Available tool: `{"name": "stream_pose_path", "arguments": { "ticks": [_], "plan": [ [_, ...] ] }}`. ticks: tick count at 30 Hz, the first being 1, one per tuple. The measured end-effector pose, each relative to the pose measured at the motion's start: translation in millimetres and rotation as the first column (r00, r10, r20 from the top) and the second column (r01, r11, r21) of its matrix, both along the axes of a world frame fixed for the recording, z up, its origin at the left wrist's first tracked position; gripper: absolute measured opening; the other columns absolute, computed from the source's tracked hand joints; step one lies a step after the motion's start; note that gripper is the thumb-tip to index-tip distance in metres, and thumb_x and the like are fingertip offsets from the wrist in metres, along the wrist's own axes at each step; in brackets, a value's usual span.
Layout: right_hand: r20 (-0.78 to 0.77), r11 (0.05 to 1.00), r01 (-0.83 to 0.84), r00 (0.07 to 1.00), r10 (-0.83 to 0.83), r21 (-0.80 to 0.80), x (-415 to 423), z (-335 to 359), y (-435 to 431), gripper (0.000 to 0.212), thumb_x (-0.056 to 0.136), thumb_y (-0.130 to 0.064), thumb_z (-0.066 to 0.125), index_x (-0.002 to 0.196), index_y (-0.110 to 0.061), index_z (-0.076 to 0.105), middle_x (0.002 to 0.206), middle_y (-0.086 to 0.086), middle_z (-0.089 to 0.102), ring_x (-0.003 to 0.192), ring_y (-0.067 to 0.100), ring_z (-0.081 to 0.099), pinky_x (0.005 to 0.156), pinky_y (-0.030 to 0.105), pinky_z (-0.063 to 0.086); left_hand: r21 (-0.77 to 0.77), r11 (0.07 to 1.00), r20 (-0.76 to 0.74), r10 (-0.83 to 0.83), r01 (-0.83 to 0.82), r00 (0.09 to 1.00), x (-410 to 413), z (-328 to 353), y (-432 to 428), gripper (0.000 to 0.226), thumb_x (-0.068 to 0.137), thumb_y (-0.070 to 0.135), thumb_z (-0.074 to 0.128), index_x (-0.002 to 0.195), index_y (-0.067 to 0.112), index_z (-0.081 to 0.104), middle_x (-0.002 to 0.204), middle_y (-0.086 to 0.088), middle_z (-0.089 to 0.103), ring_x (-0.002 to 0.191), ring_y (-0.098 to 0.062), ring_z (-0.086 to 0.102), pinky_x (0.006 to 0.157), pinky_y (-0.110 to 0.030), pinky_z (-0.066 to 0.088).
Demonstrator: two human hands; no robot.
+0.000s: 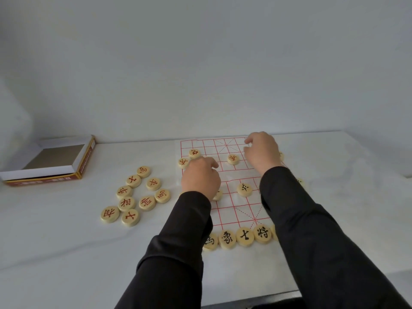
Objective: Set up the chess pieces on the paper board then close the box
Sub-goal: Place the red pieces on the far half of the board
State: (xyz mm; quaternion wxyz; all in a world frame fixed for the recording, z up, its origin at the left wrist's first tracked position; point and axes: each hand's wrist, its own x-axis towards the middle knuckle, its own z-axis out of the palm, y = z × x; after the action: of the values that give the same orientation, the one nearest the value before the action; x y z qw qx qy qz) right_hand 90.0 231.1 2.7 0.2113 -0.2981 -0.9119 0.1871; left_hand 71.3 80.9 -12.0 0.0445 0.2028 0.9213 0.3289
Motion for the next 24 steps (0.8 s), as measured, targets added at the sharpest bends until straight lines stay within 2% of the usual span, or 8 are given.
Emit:
{"name": "stream_pose_path", "arguments": {
  "ticks": [3,9,13,18,20,22,24],
  "plan": [
    [0.009,0.995,-0.102,0.995,0.102,0.000,-8,0,-35,0.026,0.089,-0.012,0.057,0.114,-0.010,0.064,0.117,0.008,0.063,0.108,0.023,0.057,0.084,0.026,0.043,0.005,0.997,-0.018,0.080,-0.080,0.997,3,3,-16,0.037,0.090,0.005,0.040,0.116,0.018,0.062,0.120,-0.002,0.060,0.108,-0.019,0.056,0.089,-0.028,0.048],
    [-0.001,0.984,-0.171,0.985,0.171,-0.055,-14,3,-76,0.023,0.091,-0.016,0.055,0.112,-0.012,0.064,0.113,0.006,0.065,0.103,0.022,0.060,0.081,0.028,0.047,0.031,0.983,-0.005,0.181,-0.181,0.984,-3,6,-56,0.035,0.088,0.005,0.040,0.111,0.018,0.064,0.116,-0.003,0.062,0.105,-0.020,0.057,0.090,-0.036,0.051],
    [0.001,0.963,-0.242,0.970,0.244,-0.120,-16,2,-99,0.022,0.091,-0.013,0.053,0.109,-0.013,0.065,0.112,0.004,0.065,0.100,0.021,0.061,0.078,0.026,0.047,0.021,0.978,-0.030,0.208,-0.207,0.978,-11,9,-87,0.036,0.090,0.006,0.039,0.114,0.018,0.063,0.120,-0.005,0.059,0.109,-0.020,0.054,0.093,-0.030,0.047],
    [-0.010,0.909,-0.366,0.928,0.372,-0.198,-19,-1,-132,0.024,0.091,-0.012,0.051,0.110,-0.011,0.066,0.117,0.005,0.063,0.109,0.020,0.057,0.086,0.025,0.043,0.041,0.964,-0.012,0.265,-0.264,0.964,-16,9,-124,0.037,0.090,0.005,0.040,0.117,0.018,0.061,0.126,-0.004,0.054,0.116,-0.020,0.049,0.094,-0.028,0.042],
    [0.015,0.883,-0.420,0.902,0.432,-0.209,-21,-3,-145,0.028,0.093,-0.008,0.047,0.112,-0.012,0.066,0.121,0.006,0.061,0.113,0.021,0.055,0.092,0.027,0.044,-0.025,0.969,-0.003,0.245,-0.245,0.969,-18,8,-134,0.042,0.089,0.005,0.042,0.126,0.019,0.054,0.133,-0.005,0.046,0.123,-0.023,0.042,0.098,-0.029,0.040],
    [0.125,0.853,-0.480,0.852,0.509,-0.203,-22,-4,-152,0.033,0.093,-0.005,0.043,0.117,-0.014,0.062,0.126,0.005,0.057,0.116,0.021,0.053,0.095,0.029,0.044,-0.199,0.966,0.038,0.173,-0.162,0.984,-23,8,-140,0.053,0.090,0.011,0.048,0.140,0.024,0.036,0.147,-0.006,0.027,0.132,-0.027,0.029,0.104,-0.034,0.035],
    [0.259,0.810,-0.548,0.768,0.586,-0.210,-21,-4,-156,0.039,0.091,-0.001,0.044,0.124,-0.017,0.057,0.129,0.005,0.052,0.116,0.022,0.052,0.096,0.031,0.044,-0.360,0.930,0.102,0.113,-0.069,0.988,-29,10,-148,0.071,0.088,0.026,0.058,0.147,0.030,0.017,0.155,-0.005,0.006,0.139,-0.030,0.015,0.109,-0.040,0.029]
  ]
}}
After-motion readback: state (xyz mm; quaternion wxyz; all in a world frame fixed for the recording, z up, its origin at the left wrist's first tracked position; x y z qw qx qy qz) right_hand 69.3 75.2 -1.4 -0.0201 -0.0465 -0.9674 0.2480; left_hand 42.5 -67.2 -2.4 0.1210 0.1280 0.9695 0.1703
